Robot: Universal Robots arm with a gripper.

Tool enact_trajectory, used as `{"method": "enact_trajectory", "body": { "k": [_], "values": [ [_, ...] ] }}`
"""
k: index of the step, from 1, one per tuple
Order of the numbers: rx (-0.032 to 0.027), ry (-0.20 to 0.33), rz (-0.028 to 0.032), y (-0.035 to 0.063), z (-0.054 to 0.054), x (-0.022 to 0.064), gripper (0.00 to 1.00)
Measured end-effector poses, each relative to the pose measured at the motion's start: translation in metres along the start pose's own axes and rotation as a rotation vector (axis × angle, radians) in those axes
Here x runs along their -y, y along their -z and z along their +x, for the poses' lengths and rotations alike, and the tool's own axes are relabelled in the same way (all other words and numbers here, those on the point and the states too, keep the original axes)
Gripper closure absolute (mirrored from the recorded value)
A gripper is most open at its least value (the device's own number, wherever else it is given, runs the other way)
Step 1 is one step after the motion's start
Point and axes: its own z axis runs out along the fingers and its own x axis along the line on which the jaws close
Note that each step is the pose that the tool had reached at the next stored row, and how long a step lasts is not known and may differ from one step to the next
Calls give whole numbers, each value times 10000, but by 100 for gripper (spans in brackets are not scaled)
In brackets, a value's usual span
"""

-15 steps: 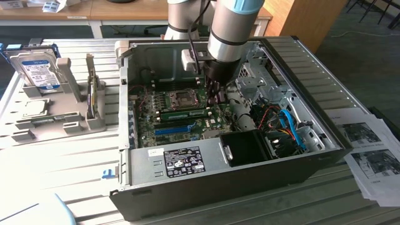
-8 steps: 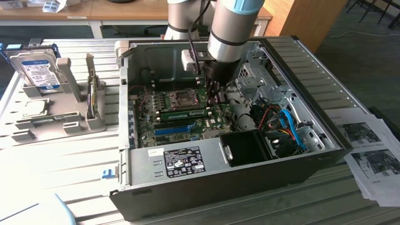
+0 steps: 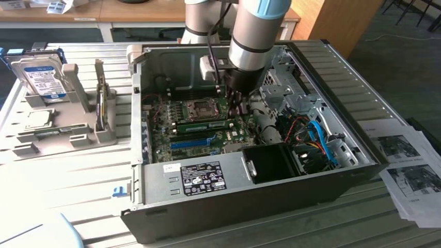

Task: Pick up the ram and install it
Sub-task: 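Press down the ram until it locks into place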

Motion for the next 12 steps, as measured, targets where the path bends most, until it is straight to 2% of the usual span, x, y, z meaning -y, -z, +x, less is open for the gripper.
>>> {"method": "enact_trajectory", "body": {
  "k": [12],
  "values": [
    [3, 0, 0, -68, 5, 1, 91]
  ]
}}
